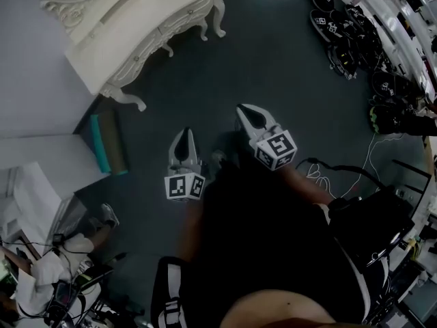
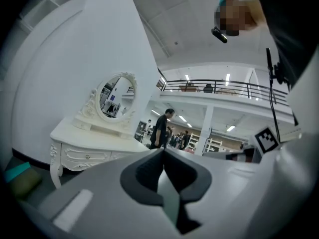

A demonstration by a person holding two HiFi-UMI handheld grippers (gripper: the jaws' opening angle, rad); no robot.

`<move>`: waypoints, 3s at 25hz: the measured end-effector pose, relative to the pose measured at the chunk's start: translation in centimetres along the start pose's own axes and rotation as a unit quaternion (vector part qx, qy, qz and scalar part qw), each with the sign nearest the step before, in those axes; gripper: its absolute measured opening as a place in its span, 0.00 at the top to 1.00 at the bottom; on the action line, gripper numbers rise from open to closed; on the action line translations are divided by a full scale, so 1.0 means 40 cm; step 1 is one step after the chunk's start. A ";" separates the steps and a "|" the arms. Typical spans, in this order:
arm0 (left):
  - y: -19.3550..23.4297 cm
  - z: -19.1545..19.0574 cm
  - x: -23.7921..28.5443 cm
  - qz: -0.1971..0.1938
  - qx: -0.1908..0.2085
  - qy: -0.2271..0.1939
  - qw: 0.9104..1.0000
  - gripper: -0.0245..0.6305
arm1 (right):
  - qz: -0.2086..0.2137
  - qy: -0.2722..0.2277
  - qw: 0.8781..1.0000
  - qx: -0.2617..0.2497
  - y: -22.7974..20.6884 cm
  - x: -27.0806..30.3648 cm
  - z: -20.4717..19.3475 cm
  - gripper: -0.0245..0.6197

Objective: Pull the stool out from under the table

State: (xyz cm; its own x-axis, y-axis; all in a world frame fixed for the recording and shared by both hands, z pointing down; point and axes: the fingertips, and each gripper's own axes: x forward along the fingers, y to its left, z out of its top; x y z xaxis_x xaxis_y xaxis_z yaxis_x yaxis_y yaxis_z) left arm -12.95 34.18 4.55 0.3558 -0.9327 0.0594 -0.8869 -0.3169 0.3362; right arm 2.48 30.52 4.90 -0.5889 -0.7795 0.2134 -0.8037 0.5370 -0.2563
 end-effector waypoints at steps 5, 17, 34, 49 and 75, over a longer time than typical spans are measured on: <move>0.002 -0.001 0.140 -0.015 0.007 0.010 1.000 0.95 | -0.011 -0.005 1.000 0.013 -0.103 0.083 0.016 0.96; 0.010 0.044 0.628 -0.030 0.039 0.004 0.999 0.95 | 0.005 -0.008 1.000 0.025 -0.412 0.398 0.112 0.96; 0.158 -0.002 1.012 -0.042 0.028 0.028 0.998 0.95 | -0.033 0.021 0.999 0.013 -0.682 0.718 0.070 0.96; 0.348 -0.239 1.198 -0.062 -0.009 0.035 0.997 0.95 | -0.037 0.018 0.999 0.017 -0.805 0.986 -0.187 0.96; 0.795 -0.960 1.378 -0.045 0.015 -0.012 0.999 0.95 | -0.021 -0.019 1.000 0.003 -1.162 1.426 -0.913 0.88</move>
State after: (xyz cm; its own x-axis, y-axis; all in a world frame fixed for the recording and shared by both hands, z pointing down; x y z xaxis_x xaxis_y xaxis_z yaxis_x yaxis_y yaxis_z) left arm -10.22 -20.70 54.59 0.4267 -0.9044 0.0077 -0.8607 -0.4034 0.3106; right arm 3.13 -27.15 63.41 -0.5505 -0.8133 0.1887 -0.8274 0.5013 -0.2532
